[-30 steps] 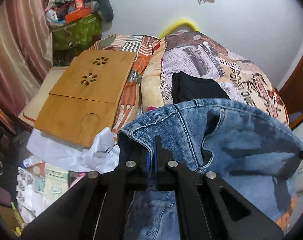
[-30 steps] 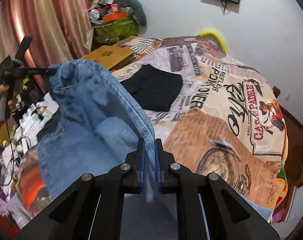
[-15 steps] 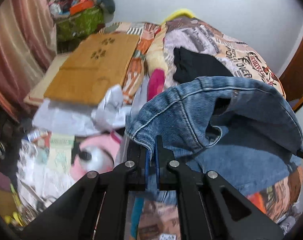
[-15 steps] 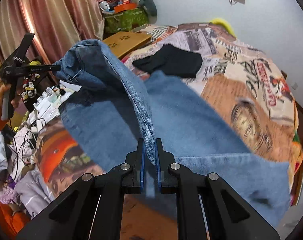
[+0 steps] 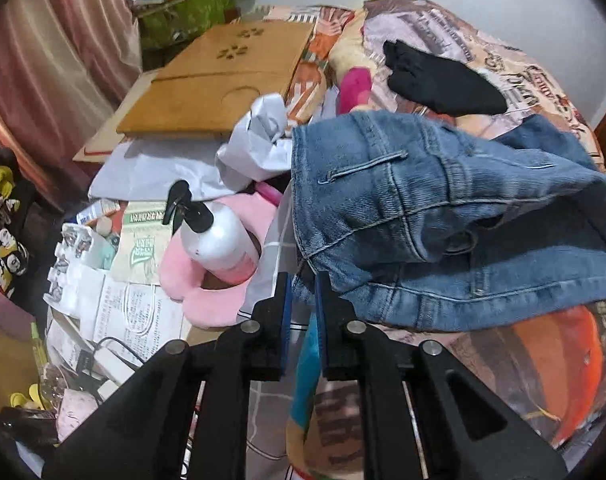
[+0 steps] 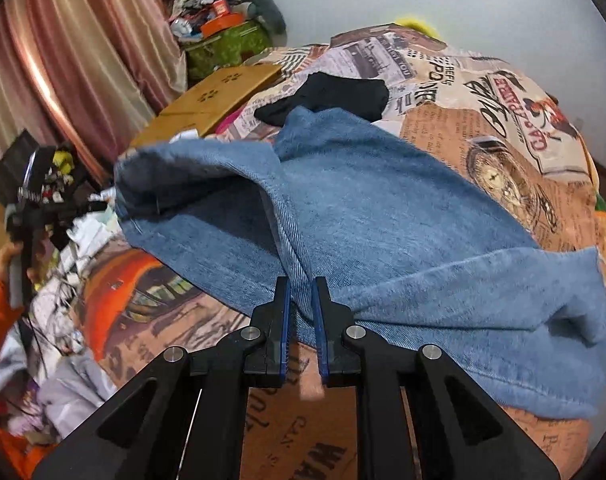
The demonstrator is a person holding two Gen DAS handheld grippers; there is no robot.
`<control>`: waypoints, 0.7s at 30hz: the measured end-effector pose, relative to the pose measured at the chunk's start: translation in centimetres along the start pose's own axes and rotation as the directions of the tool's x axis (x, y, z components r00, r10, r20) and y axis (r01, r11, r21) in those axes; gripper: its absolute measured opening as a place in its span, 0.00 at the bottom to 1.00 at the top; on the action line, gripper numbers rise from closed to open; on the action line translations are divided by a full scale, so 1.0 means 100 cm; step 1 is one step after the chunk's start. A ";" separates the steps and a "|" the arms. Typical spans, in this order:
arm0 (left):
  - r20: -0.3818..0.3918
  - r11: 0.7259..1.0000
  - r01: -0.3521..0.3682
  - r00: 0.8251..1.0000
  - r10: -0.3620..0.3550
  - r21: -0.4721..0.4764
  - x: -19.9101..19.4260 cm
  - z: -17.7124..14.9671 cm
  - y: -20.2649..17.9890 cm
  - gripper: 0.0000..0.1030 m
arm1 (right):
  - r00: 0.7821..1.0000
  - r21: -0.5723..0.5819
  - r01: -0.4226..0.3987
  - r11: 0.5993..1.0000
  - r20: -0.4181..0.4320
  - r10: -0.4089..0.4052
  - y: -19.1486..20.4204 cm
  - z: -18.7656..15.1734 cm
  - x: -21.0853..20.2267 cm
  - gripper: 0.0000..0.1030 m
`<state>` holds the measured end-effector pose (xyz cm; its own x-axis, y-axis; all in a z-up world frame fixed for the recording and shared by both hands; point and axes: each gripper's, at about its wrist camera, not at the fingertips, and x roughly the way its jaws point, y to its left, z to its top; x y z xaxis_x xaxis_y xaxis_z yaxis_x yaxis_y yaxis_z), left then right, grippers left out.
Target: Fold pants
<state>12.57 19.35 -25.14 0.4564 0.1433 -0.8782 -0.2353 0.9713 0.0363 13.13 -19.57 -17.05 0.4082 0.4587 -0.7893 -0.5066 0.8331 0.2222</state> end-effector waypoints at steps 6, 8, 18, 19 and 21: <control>0.084 1.000 0.026 0.996 -0.025 -0.015 -0.037 0.022 -0.004 0.15 | 0.995 0.087 0.035 0.996 0.086 -0.042 -0.026 -0.002 -0.038 0.41; 0.106 0.999 0.050 0.993 -0.048 -0.016 -0.043 0.033 -0.012 0.24 | 0.991 0.122 0.062 0.991 0.108 -0.075 -0.040 -0.002 -0.050 0.42; 0.155 0.981 0.182 0.969 -0.192 0.074 -0.055 0.091 -0.102 0.56 | 0.946 0.338 0.245 0.908 0.120 -0.300 -0.154 -0.005 -0.097 0.49; 0.160 0.979 0.184 0.968 -0.196 0.083 -0.055 0.093 -0.111 0.67 | 0.943 0.363 0.258 0.895 0.109 -0.315 -0.168 -0.006 -0.098 0.49; 0.171 0.975 0.198 0.962 -0.214 0.102 -0.053 0.100 -0.130 0.68 | 0.935 0.406 0.280 0.870 0.091 -0.344 -0.192 -0.010 -0.099 0.49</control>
<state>21.79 7.89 -16.14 0.6360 -0.0370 -0.7708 -0.0510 0.9946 -0.0898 18.02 -40.47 -14.06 0.6245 0.1705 -0.7622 -0.0175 0.9787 0.2046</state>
